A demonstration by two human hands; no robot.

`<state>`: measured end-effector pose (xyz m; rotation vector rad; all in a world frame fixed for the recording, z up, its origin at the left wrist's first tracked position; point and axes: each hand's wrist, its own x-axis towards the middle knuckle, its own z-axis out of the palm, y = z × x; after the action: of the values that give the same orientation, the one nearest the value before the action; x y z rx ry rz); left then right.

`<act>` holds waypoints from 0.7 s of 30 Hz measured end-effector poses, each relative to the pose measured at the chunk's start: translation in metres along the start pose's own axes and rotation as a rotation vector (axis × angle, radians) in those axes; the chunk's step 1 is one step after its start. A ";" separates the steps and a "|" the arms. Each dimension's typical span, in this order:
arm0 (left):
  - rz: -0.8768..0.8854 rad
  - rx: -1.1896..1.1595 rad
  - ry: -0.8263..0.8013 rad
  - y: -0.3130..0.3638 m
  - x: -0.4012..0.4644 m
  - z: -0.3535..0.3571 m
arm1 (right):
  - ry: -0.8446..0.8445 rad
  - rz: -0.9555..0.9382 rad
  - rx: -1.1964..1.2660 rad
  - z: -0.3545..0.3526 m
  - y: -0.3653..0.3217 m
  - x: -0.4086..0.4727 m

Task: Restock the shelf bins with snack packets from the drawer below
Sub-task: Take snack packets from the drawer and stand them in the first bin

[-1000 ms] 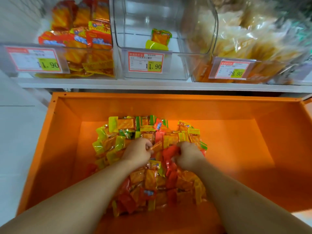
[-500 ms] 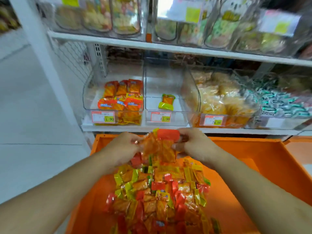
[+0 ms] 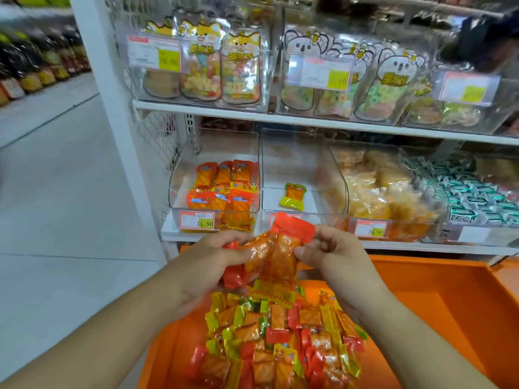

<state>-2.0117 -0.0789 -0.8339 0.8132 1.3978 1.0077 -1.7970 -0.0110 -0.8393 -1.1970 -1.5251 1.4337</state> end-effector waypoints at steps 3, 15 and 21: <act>0.055 0.067 -0.007 0.004 0.006 0.002 | 0.012 -0.017 0.018 -0.004 0.001 0.008; 0.052 -0.023 -0.028 0.005 0.027 0.001 | 0.029 0.065 0.338 -0.015 -0.006 0.026; 0.051 -0.207 -0.054 0.004 0.021 0.008 | 0.119 0.003 0.048 -0.005 -0.004 0.018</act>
<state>-2.0058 -0.0567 -0.8379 0.7198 1.2090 1.1414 -1.7988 0.0075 -0.8359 -1.2332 -1.4015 1.3685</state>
